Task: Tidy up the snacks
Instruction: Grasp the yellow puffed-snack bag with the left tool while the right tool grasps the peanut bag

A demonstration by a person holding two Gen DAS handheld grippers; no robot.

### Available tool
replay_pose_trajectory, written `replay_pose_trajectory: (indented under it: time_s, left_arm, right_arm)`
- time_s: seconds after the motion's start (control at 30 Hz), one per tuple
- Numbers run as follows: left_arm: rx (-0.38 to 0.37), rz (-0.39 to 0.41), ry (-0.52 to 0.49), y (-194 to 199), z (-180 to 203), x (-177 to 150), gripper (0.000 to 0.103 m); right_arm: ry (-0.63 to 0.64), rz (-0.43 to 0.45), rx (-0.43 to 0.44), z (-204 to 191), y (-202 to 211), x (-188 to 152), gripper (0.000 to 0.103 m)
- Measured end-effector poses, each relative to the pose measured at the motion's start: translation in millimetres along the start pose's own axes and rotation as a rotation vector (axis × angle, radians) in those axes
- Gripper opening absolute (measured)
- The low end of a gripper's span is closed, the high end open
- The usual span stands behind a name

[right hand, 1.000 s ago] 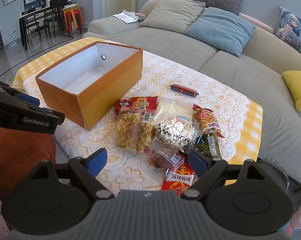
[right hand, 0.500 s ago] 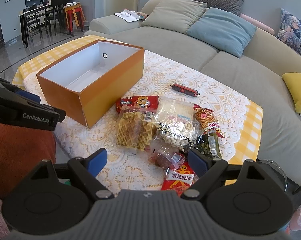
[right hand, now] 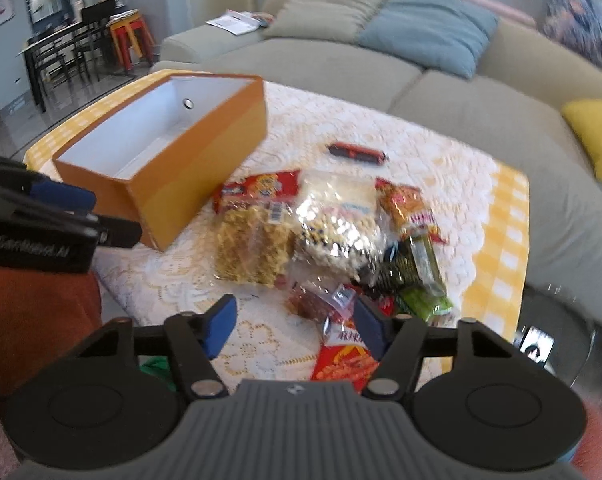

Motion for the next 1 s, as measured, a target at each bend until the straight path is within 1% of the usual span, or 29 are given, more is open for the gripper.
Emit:
replay_pose_trajectory:
  time_s: [0.03,0.13,0.33,0.4,0.5,0.57,0.67,0.77,0.87,1.0]
  left_arm:
    - [-0.016,-0.005,-0.001,-4.9,2.9,1.2,0.07]
    - [-0.033,-0.02,0.02,-18.6,5.6,6.9,0.071]
    - [-0.029,-0.069,0.045,-51.7,11.9,22.3,0.072]
    - [-0.017,-0.089,0.062,-62.7,13.3,26.7,0.072]
    - [-0.015,-0.128,0.09,-79.8,13.0,32.5,0.072]
    - [-0.012,-0.146,0.1,-89.4,13.2,34.5,0.072]
    - [0.025,-0.172,0.108,-102.0,11.6,35.1,0.072]
    - [0.053,-0.201,0.119,-115.5,8.6,34.5,0.072]
    - [0.067,-0.215,0.122,-123.3,7.1,34.9,0.072]
    - [0.075,-0.229,0.13,-129.5,5.8,36.2,0.072]
  right_arm:
    - [-0.012,-0.006,-0.002,3.8,-4.2,-0.8,0.061]
    - [-0.038,-0.022,-0.003,13.7,-15.6,-1.1,0.061]
    - [-0.131,-0.066,0.016,41.4,-45.7,3.2,0.061]
    - [-0.111,-0.057,0.012,47.2,-53.8,8.4,0.061]
    - [-0.026,-0.033,-0.015,52.4,-66.6,18.2,0.061]
    - [0.007,-0.018,-0.016,58.9,-77.3,23.3,0.061]
    - [-0.015,-0.007,0.015,74.3,-96.0,29.9,0.061]
    - [-0.105,-0.009,0.075,88.8,-113.3,33.1,0.061]
    - [-0.177,-0.015,0.136,95.7,-127.9,32.5,0.061]
    - [-0.215,-0.032,0.176,99.8,-143.7,28.1,0.062]
Point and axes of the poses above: each gripper's, at about its wrist camera, not at the fingertips, and y roughly against the way its jaws point, z to its right, x to its top, the point moved 2 cm from there along -y, roughly the way its jaws point, and after that the axes turned 10 degrees about y, right-handed, at the moved point
